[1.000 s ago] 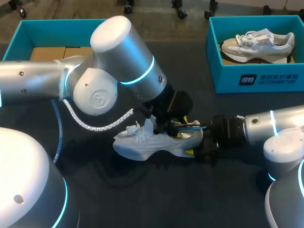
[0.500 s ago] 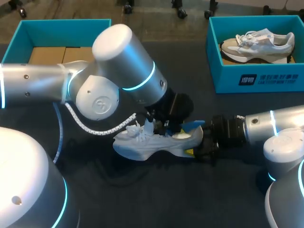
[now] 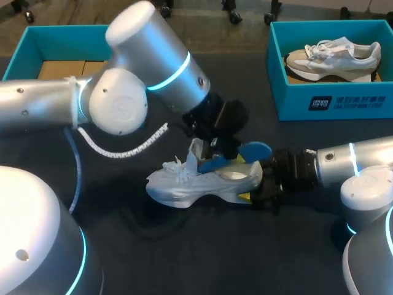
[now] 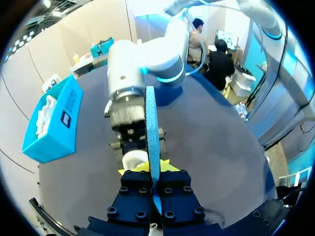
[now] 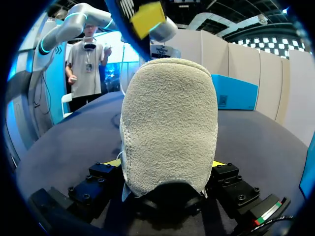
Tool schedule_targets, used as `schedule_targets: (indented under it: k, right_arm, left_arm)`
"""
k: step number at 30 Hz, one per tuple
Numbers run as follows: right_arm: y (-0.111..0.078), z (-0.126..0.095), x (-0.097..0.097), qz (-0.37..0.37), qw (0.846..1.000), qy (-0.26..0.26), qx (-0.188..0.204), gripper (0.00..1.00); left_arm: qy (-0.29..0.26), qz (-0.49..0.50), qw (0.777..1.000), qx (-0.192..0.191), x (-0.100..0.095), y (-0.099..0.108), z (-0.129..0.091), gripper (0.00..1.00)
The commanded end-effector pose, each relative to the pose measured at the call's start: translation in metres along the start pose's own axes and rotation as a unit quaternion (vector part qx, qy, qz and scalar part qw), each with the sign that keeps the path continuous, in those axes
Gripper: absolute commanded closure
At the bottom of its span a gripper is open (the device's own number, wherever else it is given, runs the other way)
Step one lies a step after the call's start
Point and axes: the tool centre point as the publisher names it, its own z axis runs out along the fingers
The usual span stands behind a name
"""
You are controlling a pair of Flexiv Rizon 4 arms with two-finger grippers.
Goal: Take the shoe out of the shoebox, open the shoe tongue, remove and reinsert the insole, then place the shoe into the shoebox
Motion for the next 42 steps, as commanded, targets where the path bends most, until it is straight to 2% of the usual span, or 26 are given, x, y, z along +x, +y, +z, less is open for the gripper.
schedule_targets:
  k: [1, 10, 14, 22, 24, 29, 33, 39, 42]
  right_arm:
    - [-0.002, 0.003, -0.001, 0.0, 1.0, -0.001, 0.001, 1.0]
    - [-0.002, 0.003, -0.001, 0.0, 1.0, -0.001, 0.001, 1.0]
    - [-0.002, 0.003, -0.001, 0.0, 1.0, -0.001, 0.001, 1.0]
    - [-0.002, 0.003, -0.001, 0.0, 1.0, -0.001, 0.001, 1.0]
    - [-0.002, 0.003, -0.001, 0.0, 1.0, -0.001, 0.001, 1.0]
    - [-0.002, 0.003, -0.001, 0.0, 1.0, -0.001, 0.001, 1.0]
    - [-0.002, 0.003, -0.001, 0.0, 1.0, -0.001, 0.001, 1.0]
    - [-0.002, 0.003, -0.001, 0.0, 1.0, -0.001, 0.001, 1.0]
    - [-0.002, 0.003, -0.001, 0.0, 1.0, -0.001, 0.001, 1.0]
  left_arm:
    - [-0.003, 0.003, 1.0, 0.004, 0.003, -0.012, -0.024, 1.0]
    - [-0.02, -0.004, 0.999, 0.044, 0.002, -0.062, -0.052, 1.0]
    - [-0.05, -0.008, 0.997, 0.06, 0.003, -0.088, -0.068, 1.0]
    - [-0.07, -0.033, 0.991, 0.105, 0.002, -0.127, -0.081, 1.0]
    - [-0.058, -0.039, 0.989, 0.13, 0.001, -0.137, -0.085, 1.0]
    - [-0.045, -0.048, 0.986, 0.153, -0.001, -0.158, -0.092, 1.0]
    - [-0.013, -0.058, 0.981, 0.186, -0.002, -0.173, -0.099, 1.0]
    - [0.021, -0.09, 0.969, 0.228, -0.001, -0.186, -0.113, 1.0]
    - [0.052, -0.114, 0.955, 0.268, 0.0, -0.188, -0.121, 1.0]
